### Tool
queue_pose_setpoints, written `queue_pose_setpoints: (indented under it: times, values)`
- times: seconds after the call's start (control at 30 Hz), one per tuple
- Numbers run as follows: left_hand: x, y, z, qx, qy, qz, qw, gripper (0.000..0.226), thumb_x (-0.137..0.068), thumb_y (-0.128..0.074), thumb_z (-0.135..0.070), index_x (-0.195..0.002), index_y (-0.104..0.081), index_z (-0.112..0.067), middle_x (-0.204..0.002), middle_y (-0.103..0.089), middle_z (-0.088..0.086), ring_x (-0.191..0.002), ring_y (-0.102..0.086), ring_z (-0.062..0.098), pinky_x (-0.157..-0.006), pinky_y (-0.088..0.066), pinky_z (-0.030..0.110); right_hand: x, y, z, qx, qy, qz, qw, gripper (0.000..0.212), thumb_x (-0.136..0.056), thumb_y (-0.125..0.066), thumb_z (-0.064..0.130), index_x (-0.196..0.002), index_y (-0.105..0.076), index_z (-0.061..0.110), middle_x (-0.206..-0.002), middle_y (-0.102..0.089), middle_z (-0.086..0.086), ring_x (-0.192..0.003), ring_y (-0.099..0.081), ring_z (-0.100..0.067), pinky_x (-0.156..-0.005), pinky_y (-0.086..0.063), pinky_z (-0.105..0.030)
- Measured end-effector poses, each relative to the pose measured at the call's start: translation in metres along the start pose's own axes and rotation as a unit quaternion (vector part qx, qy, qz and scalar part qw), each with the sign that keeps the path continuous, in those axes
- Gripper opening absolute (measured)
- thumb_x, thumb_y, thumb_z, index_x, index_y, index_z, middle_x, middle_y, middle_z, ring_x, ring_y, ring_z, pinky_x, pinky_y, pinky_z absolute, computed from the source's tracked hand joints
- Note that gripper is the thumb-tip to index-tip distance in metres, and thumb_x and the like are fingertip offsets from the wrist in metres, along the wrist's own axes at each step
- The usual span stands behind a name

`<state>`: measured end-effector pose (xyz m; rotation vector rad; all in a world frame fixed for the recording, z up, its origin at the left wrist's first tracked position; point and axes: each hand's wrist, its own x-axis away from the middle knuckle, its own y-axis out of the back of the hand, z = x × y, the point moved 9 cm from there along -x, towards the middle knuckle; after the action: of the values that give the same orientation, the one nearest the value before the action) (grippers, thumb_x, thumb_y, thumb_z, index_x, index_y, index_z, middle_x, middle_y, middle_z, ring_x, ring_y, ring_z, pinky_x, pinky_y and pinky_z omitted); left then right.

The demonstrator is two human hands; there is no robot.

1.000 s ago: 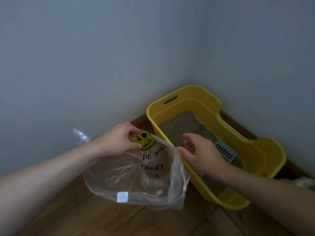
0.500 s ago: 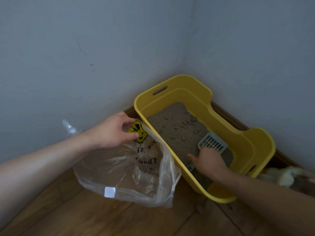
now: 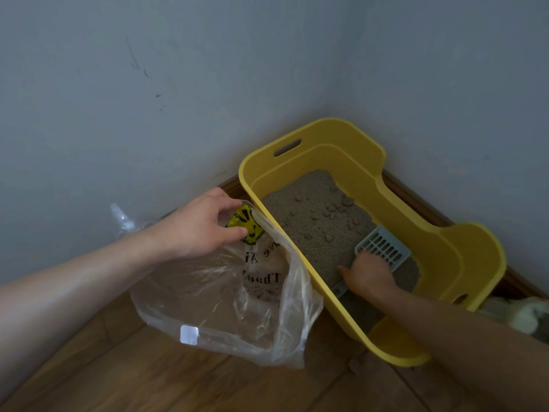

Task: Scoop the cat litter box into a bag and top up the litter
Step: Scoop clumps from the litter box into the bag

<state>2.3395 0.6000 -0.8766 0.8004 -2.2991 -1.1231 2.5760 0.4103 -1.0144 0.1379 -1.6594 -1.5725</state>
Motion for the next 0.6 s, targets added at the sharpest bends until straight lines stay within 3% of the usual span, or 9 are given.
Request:
queue_pose_setpoints:
  times: [0.1,0.2,0.47,0.6]
  values:
    - [-0.002,-0.002,0.0,-0.008,-0.005,0.0,1.0,0.068,-0.083,-0.07,-0.045,-0.142,-0.05,-0.019,-0.1,-0.048,-0.012,-0.097,-0.055,0.01,-0.094,-0.047,0.032,-0.006,-0.006,-0.005,-0.027,-0.016,0.014,0.999,0.023,-0.093,-0.065,0.031,-0.082,-0.057,0.012,-0.076,-0.056,-0.002,-0.071,-0.06,-0.015,-0.06,-0.054,-0.03]
    - [-0.003,-0.005,0.0,-0.008,-0.016,-0.001,1.0,0.068,-0.082,-0.071,-0.045,-0.141,-0.052,-0.018,-0.099,-0.049,-0.012,-0.097,-0.055,0.01,-0.095,-0.047,0.034,-0.009,-0.002,-0.01,-0.12,-0.042,0.01,0.992,0.012,-0.09,-0.066,0.019,-0.093,-0.057,0.011,-0.086,-0.06,-0.007,-0.078,-0.064,-0.021,-0.053,-0.053,-0.03]
    - [-0.007,-0.01,0.001,-0.018,-0.026,0.004,0.999,0.07,-0.08,-0.071,-0.047,-0.142,-0.051,-0.019,-0.096,-0.047,-0.016,-0.095,-0.054,0.008,-0.092,-0.046,0.03,0.004,0.028,-0.006,-0.193,0.026,-0.085,0.977,0.02,-0.088,-0.07,0.022,-0.086,-0.051,0.015,-0.083,-0.059,-0.002,-0.073,-0.062,-0.017,-0.051,-0.047,-0.025]
    - [-0.005,-0.009,0.001,-0.021,-0.023,0.005,0.999,0.07,-0.08,-0.073,-0.045,-0.141,-0.052,-0.018,-0.094,-0.047,-0.013,-0.092,-0.054,0.008,-0.09,-0.047,0.03,0.023,0.04,0.008,-0.241,0.084,-0.097,0.962,0.023,-0.088,-0.071,0.024,-0.085,-0.049,0.017,-0.089,-0.056,0.006,-0.076,-0.059,-0.01,-0.062,-0.059,-0.027]
